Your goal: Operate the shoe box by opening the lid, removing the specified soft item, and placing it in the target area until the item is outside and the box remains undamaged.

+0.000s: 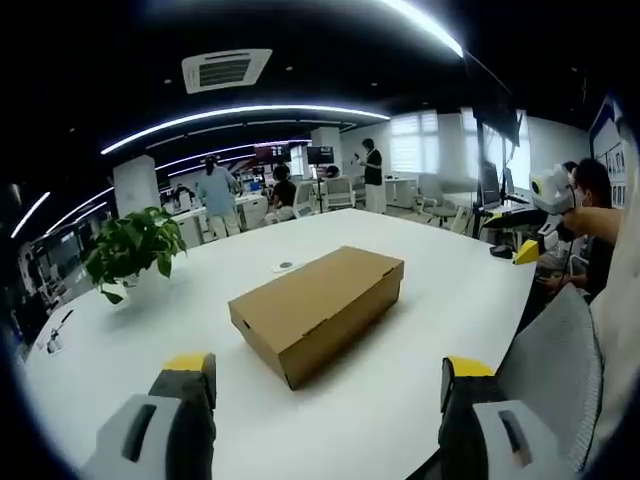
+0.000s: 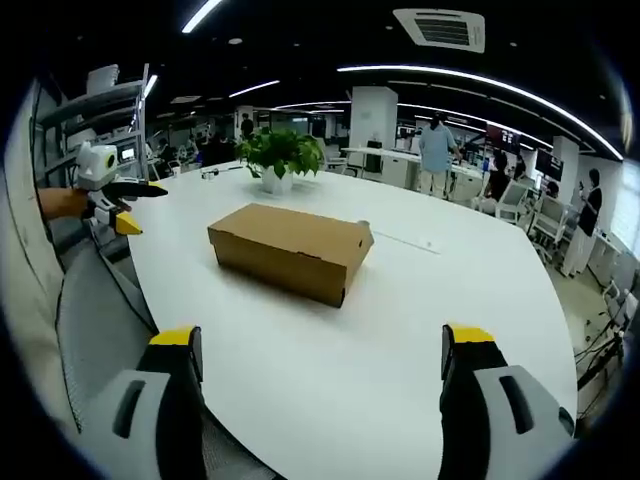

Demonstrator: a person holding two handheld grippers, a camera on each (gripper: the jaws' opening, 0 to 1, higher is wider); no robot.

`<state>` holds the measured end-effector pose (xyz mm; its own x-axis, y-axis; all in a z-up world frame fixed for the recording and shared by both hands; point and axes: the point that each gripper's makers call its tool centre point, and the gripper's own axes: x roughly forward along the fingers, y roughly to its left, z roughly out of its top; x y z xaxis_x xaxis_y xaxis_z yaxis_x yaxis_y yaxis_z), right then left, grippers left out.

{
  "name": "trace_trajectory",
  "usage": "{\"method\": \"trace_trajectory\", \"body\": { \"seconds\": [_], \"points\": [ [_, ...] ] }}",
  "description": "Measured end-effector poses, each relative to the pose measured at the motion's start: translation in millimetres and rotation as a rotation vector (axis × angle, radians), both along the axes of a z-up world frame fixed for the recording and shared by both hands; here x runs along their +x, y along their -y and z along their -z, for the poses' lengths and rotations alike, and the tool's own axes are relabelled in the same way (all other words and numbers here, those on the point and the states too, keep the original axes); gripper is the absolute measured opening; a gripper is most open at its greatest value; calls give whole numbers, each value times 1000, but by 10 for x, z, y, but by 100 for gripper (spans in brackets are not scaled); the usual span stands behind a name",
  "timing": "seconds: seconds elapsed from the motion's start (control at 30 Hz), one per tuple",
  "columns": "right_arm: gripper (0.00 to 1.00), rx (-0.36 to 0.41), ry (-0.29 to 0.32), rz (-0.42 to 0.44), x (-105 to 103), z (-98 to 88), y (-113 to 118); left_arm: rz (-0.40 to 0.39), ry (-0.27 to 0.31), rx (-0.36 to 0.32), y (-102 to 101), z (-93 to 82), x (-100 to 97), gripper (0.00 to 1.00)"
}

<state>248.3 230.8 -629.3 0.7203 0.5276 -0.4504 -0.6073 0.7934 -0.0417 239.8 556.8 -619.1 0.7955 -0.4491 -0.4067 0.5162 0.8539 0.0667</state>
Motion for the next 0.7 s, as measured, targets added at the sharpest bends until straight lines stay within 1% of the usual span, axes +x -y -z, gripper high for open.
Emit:
{"method": "trace_trajectory", "body": {
  "seconds": [0.2, 0.33, 0.7],
  "points": [
    [95, -2, -2, -1, 7, 3, 5, 8, -3, -1, 21, 1, 21, 97],
    [95, -3, -4, -4, 12, 9, -1, 13, -3, 2, 30, 6, 34, 100],
    [95, -8, -8, -9, 46, 28, -6, 16, -10, 4, 29, 46, 51, 100]
  ]
}}
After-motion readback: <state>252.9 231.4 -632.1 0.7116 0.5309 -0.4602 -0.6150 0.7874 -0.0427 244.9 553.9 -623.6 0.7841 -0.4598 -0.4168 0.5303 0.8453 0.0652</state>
